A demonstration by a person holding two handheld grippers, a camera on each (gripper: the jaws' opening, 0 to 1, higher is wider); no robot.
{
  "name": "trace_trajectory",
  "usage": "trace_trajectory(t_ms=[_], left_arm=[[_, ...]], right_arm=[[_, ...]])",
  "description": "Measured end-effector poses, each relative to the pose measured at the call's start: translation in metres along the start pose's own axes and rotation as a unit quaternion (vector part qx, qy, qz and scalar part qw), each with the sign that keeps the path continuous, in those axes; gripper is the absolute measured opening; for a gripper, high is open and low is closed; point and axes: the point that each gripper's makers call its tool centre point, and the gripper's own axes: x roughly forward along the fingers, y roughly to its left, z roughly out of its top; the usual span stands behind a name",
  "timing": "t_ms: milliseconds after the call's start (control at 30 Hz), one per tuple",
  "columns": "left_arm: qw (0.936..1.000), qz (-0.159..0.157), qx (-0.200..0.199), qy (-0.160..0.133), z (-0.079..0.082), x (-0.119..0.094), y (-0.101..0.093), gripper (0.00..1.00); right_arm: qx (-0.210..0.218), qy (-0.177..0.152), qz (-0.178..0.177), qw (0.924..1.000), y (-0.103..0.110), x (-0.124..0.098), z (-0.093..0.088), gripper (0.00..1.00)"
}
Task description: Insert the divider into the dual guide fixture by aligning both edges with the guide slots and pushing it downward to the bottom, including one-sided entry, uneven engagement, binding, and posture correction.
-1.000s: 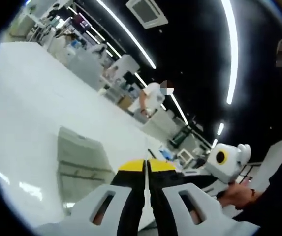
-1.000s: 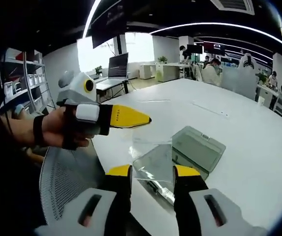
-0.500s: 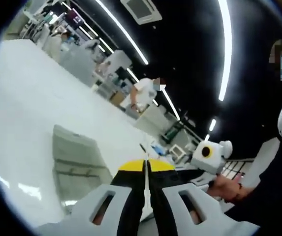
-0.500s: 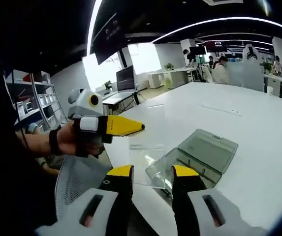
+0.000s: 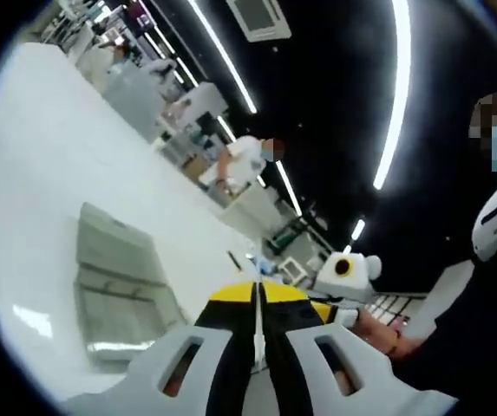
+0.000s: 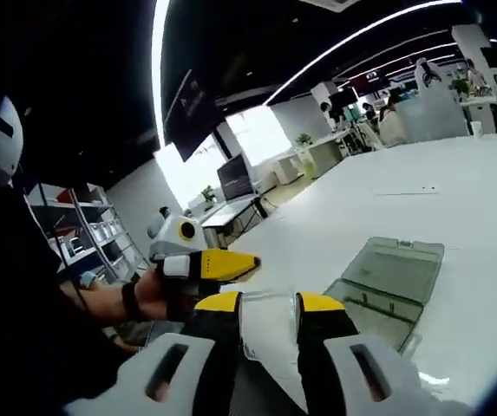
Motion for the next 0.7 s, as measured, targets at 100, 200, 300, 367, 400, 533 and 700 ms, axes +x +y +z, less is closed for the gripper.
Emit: trace_trajectory(t_ms=[100, 200, 300, 367, 400, 533, 700], left_arm=[[0.9999, -0.012, -0.008, -0.002, 0.000, -0.001, -0.005, 0.00], [0.9996, -0.024, -0.014, -0.008, 0.001, -0.001, -0.010, 0.00], [0.9992, -0.030, -0.022, -0.016, 0.004, -0.001, -0.011, 0.00], [0.9989, -0.034, -0.027, -0.019, 0.004, -0.002, -0.012, 0.00], [0.9985, -0.036, -0.035, -0.020, 0.005, -0.002, -0.012, 0.00], [0.9971, -0.052, -0.047, -0.031, 0.006, -0.003, -0.019, 0.00], [0.9952, -0.060, -0.060, -0.049, 0.009, -0.005, -0.020, 0.00]], right_arm=[[0.008, -0.004, 0.009, 0.9999, 0.002, 0.000, 0.003, 0.18], [0.013, -0.001, 0.012, 0.9998, 0.002, 0.001, 0.002, 0.14], [0.025, 0.001, 0.020, 0.9995, 0.004, 0.001, 0.002, 0.11], [0.029, -0.002, 0.023, 0.9993, 0.005, 0.001, 0.001, 0.09], [0.031, -0.002, 0.026, 0.9992, 0.006, 0.000, 0.001, 0.08], [0.062, -0.013, 0.045, 0.9970, 0.009, 0.000, 0.001, 0.07], [0.079, -0.028, 0.056, 0.9949, 0.012, -0.001, 0.003, 0.08]])
